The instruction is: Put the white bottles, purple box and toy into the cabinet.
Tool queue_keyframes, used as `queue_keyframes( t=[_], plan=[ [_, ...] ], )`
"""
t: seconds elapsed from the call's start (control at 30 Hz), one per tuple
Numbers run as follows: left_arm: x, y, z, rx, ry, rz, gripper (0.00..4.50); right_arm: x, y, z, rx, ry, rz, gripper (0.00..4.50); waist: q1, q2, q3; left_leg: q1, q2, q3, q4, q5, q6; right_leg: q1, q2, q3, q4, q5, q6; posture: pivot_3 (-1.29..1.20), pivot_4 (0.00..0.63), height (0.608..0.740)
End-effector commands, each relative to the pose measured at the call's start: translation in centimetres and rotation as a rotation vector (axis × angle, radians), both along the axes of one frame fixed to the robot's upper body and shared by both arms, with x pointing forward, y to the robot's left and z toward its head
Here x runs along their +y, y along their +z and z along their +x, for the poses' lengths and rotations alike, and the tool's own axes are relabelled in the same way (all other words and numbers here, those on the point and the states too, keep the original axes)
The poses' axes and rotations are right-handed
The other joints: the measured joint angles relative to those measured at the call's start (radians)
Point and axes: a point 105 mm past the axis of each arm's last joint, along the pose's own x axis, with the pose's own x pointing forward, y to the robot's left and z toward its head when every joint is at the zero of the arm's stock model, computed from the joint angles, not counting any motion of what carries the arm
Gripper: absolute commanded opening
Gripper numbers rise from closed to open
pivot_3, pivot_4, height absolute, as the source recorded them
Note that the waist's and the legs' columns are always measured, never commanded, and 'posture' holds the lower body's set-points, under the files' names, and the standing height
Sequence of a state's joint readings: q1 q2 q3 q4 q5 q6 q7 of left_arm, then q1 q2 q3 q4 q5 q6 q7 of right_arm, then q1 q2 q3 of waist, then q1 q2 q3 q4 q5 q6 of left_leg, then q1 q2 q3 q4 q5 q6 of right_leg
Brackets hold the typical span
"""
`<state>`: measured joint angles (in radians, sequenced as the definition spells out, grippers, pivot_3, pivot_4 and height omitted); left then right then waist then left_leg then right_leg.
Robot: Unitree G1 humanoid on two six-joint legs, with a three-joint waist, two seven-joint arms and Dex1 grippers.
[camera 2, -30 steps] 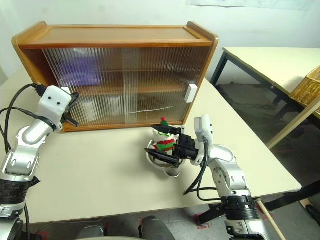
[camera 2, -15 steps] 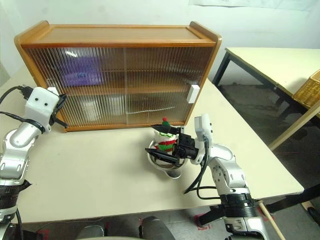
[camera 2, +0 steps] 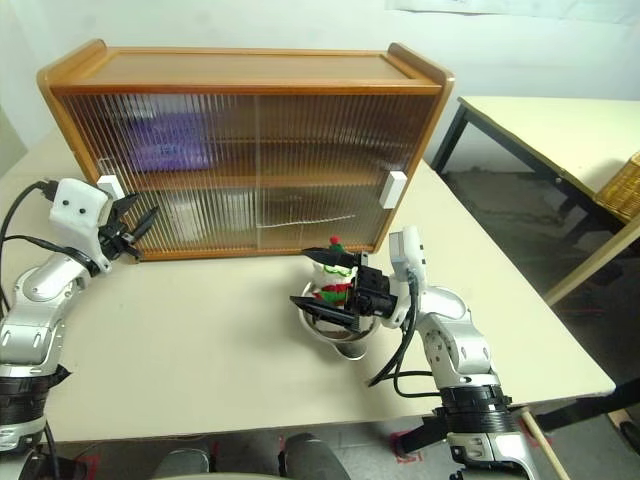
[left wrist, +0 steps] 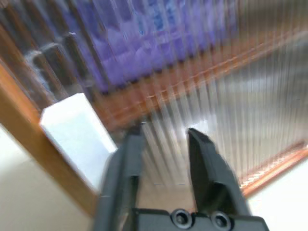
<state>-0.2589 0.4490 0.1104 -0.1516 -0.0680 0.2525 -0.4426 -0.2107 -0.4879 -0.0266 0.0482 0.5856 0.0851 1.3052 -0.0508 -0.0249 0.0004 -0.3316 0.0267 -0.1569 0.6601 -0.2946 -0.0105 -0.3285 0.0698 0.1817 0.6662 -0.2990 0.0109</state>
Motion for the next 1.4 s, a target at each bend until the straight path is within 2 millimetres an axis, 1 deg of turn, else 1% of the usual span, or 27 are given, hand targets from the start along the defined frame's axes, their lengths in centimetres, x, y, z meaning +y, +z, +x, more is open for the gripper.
queue_keyframes(
  t=[0.03,0.07,0.13,0.17,0.23,0.27,0.3,0.37,0.4,0.47,0.53,0.57,0.6,0.67,0.77,0.87,0.93,1.03,1.2,1.27,1.4],
  plan=[
    [-1.5,-0.1,-0.5,0.015,-0.117,-0.097,3.08,-0.4,0.0,0.2,0.011,-0.014,-0.008,4.50,0.008,0.000,0.000,0.000,0.000,0.000,0.000,0.000,0.000,0.000,0.000,0.000,0.000,0.000,0.000,-0.06,0.000,0.740],
    [-1.7,-0.1,-0.7,0.014,-0.136,-0.102,3.40,-0.6,0.1,0.4,0.011,-0.023,-0.003,4.50,0.011,0.000,0.000,0.000,0.000,0.000,0.000,0.000,0.000,0.000,0.000,0.000,0.000,-0.001,0.000,-0.06,0.000,0.740],
    [-3.2,-0.7,-1.9,0.049,-0.274,-0.142,4.15,-1.5,0.7,1.0,0.007,-0.055,0.006,4.50,0.015,0.000,0.000,-0.001,0.001,0.000,0.000,0.000,0.000,0.000,0.000,0.000,0.000,-0.001,0.001,-0.07,0.000,0.740],
    [-3.8,-1.1,-2.8,0.071,-0.353,-0.172,4.50,-2.2,1.2,1.3,0.001,-0.075,0.018,4.32,0.016,0.000,0.000,-0.001,0.001,0.000,0.000,0.000,-0.001,0.000,0.000,0.000,0.000,-0.002,0.001,-0.07,0.000,0.740],
    [-4.3,-1.6,-3.9,0.107,-0.434,-0.225,4.50,-3.0,2.0,1.6,-0.006,-0.097,0.035,3.94,0.017,0.000,0.000,-0.001,0.001,0.000,0.001,0.001,-0.003,0.000,0.000,0.001,0.000,-0.003,0.001,-0.07,0.000,0.740],
    [-4.2,-1.7,-4.2,0.119,-0.449,-0.248,4.50,-3.2,2.2,1.7,-0.008,-0.102,0.039,3.56,0.018,0.000,0.000,-0.002,0.001,0.000,0.001,0.002,-0.004,0.000,0.000,0.001,0.000,-0.004,0.001,-0.07,0.000,0.740],
    [-3.8,-2.3,-4.9,0.152,-0.477,-0.231,4.50,-3.8,2.4,1.7,-0.012,-0.110,0.023,3.26,0.020,0.000,0.000,-0.002,0.001,0.000,0.001,0.002,-0.004,0.000,0.000,0.001,0.000,-0.004,0.001,-0.07,0.000,0.740],
    [-3.3,-3.1,-6.0,0.198,-0.526,-0.206,4.50,-4.8,3.0,1.8,-0.021,-0.135,0.014,2.44,0.021,0.000,0.000,-0.002,0.002,0.000,0.000,0.001,-0.004,0.000,0.000,0.000,0.001,-0.005,0.000,-0.07,0.000,0.740],
    [-3.2,-3.2,-6.4,0.213,-0.544,-0.202,4.50,-5.2,3.4,1.9,-0.025,-0.149,0.018,2.11,0.021,0.000,0.000,-0.001,0.002,0.000,0.000,0.001,-0.004,0.000,0.000,0.000,0.001,-0.005,-0.001,-0.07,0.000,0.740],
    [-2.6,-3.0,-6.8,0.216,-0.560,-0.237,4.50,-6.6,3.9,2.1,-0.038,-0.200,0.010,1.35,0.021,0.001,-0.001,-0.002,0.002,0.000,-0.001,0.001,-0.004,-0.001,0.000,0.000,0.001,-0.006,-0.001,-0.08,0.000,0.740],
    [-2.3,-2.9,-7.0,0.207,-0.569,-0.254,4.50,-7.6,4.1,2.3,-0.045,-0.243,0.003,0.55,0.023,0.001,-0.001,-0.002,0.002,0.000,0.000,0.000,-0.003,-0.001,0.000,0.000,0.001,-0.006,-0.001,-0.08,0.000,0.740],
    [-2.1,-3.0,-7.2,0.208,-0.577,-0.248,4.50,-8.5,4.1,2.6,-0.055,-0.285,-0.021,0.16,0.023,0.001,-0.001,-0.002,0.002,0.000,0.000,0.000,-0.003,-0.001,0.000,0.000,0.001,-0.006,-0.001,-0.08,0.000,0.740],
    [-1.8,-3.0,-7.4,0.202,-0.584,-0.230,4.50,-9.6,4.2,2.9,-0.067,-0.345,-0.041,0.03,0.023,0.001,-0.001,-0.002,0.002,0.000,0.000,0.000,-0.003,-0.001,0.000,0.000,0.001,-0.006,-0.001,-0.08,0.000,0.740],
    [-1.5,-3.0,-7.7,0.186,-0.595,-0.194,4.50,-11.6,4.5,3.5,-0.089,-0.453,-0.062,0.03,0.023,0.001,-0.001,-0.002,0.003,0.000,0.001,-0.001,-0.002,-0.001,0.000,0.000,0.001,-0.006,-0.001,-0.08,0.000,0.740],
    [-1.2,-2.3,-7.9,0.121,-0.606,-0.184,4.50,-13.6,4.4,4.2,-0.094,-0.583,-0.089,0.03,0.021,0.001,-0.001,-0.002,0.005,0.000,0.001,-0.002,-0.001,-0.002,0.000,0.000,0.001,-0.006,-0.001,-0.09,0.000,0.740],
    [-1.3,-2.5,-8.4,0.122,-0.620,-0.149,4.50,-14.4,3.6,4.6,-0.091,-0.657,-0.146,0.03,0.014,0.004,-0.002,-0.002,0.006,0.000,0.000,-0.002,-0.001,-0.003,0.001,-0.001,0.002,-0.006,-0.002,-0.11,0.000,0.740],
    [-1.5,-2.7,-8.7,0.125,-0.627,-0.141,4.50,-14.9,3.6,5.1,-0.095,-0.721,-0.146,0.03,0.006,0.005,-0.002,-0.003,0.006,0.000,0.000,-0.003,0.000,-0.004,0.001,-0.001,0.002,-0.006,-0.002,-0.11,0.000,0.740],
    [-1.7,-3.3,-9.0,0.148,-0.638,-0.107,4.50,-15.1,3.3,6.0,-0.098,-0.785,-0.168,0.03,-0.005,0.005,-0.002,-0.004,0.006,0.000,0.000,-0.003,0.001,-0.005,0.001,-0.001,0.002,-0.005,-0.001,-0.12,0.000,0.740],
    [-1.7,-3.5,-8.9,0.152,-0.641,-0.095,4.50,-15.2,3.3,7.6,-0.120,-0.877,-0.211,0.03,-0.022,0.005,-0.002,-0.004,0.006,0.000,0.000,-0.004,0.003,-0.005,0.001,-0.001,0.001,-0.005,0.000,-0.11,0.000,0.740],
    [-1.7,-3.7,-8.9,0.158,-0.643,-0.090,4.50,-15.0,3.5,8.2,-0.136,-0.891,-0.221,0.03,-0.028,0.006,-0.002,-0.004,0.007,0.000,0.000,-0.005,0.003,-0.005,0.000,-0.001,0.001,-0.004,0.001,-0.11,0.000,0.740],
    [-1.4,-4.1,-9.0,0.163,-0.636,-0.083,4.50,-14.0,4.1,8.9,-0.149,-0.864,-0.210,0.03,-0.031,0.007,-0.003,-0.006,0.008,0.000,0.000,-0.005,0.004,-0.007,0.001,-0.001,0.001,-0.002,0.004,-0.10,0.000,0.740]
  ],
)
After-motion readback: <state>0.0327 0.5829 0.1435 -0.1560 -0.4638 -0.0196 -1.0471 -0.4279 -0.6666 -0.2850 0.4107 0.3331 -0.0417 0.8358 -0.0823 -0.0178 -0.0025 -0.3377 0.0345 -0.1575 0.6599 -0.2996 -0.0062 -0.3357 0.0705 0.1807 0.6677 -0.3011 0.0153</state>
